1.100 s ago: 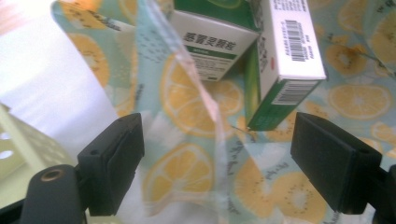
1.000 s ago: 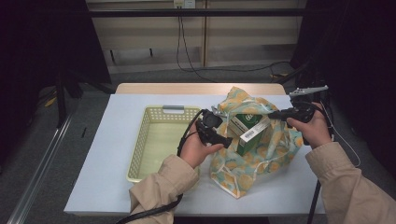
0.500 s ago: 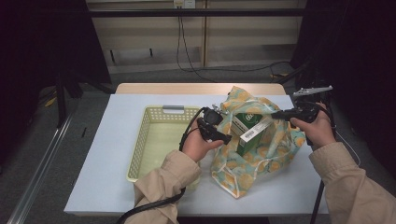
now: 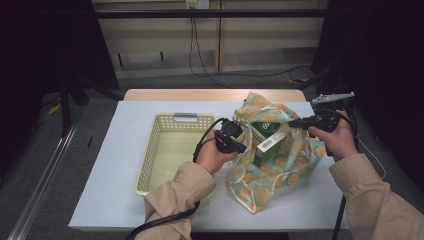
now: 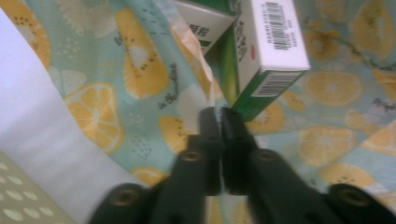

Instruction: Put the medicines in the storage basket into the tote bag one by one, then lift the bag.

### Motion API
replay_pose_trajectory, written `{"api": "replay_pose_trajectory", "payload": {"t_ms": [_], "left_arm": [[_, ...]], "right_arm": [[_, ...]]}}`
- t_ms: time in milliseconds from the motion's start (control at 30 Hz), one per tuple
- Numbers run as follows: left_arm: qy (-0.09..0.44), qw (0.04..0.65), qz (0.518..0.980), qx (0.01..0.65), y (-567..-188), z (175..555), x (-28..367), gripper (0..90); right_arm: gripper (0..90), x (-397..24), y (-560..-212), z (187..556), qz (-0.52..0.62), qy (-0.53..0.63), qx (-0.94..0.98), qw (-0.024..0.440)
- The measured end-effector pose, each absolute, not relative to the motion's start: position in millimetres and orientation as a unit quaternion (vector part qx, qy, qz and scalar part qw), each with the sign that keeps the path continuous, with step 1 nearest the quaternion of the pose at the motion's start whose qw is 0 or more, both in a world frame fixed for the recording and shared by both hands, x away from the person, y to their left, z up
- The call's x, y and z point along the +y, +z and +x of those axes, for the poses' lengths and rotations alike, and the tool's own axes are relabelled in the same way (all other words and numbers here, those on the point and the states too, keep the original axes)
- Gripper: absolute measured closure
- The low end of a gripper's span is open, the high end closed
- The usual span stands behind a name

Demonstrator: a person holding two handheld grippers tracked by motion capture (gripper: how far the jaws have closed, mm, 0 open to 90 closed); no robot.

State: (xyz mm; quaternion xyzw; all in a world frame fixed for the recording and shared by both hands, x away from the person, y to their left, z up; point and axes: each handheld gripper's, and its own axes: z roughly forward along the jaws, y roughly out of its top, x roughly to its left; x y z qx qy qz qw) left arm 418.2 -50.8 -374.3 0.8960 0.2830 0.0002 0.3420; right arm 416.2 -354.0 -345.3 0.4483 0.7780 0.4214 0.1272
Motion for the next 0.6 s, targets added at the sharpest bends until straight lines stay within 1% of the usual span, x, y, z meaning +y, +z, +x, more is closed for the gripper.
{"api": "replay_pose_trajectory", "payload": {"t_ms": [300,433,467,500,533,567,600], "left_arm": [[-0.008,0.357,0.883,0.305,-344.6,421.5,-39.6,90.0],[0.021,0.361,0.883,0.299,-342.7,422.0,-35.9,90.0],[0.035,0.365,0.881,0.299,-344.8,422.3,-35.4,87.0],[0.049,0.365,0.876,0.311,-347.3,423.3,-35.1,66.9],[0.06,0.359,0.876,0.317,-349.7,423.8,-34.8,50.8],[0.052,0.362,0.877,0.311,-352.3,425.1,-33.5,51.6],[0.052,0.363,0.875,0.316,-354.8,425.9,-33.2,48.6]], "right_arm": [[89.5,-349.2,-341.6,417.3,0.445,0.428,0.777,0.127],[89.5,-347.7,-341.3,417.8,0.443,0.425,0.779,0.128],[89.5,-347.5,-341.7,417.9,0.443,0.425,0.779,0.127],[89.5,-347.6,-342.3,418.0,0.443,0.424,0.78,0.127],[89.5,-348.0,-342.6,418.1,0.444,0.422,0.78,0.128],[89.5,-348.8,-342.6,418.1,0.445,0.42,0.781,0.129],[89.5,-350.3,-342.7,418.2,0.446,0.419,0.78,0.13]]}}
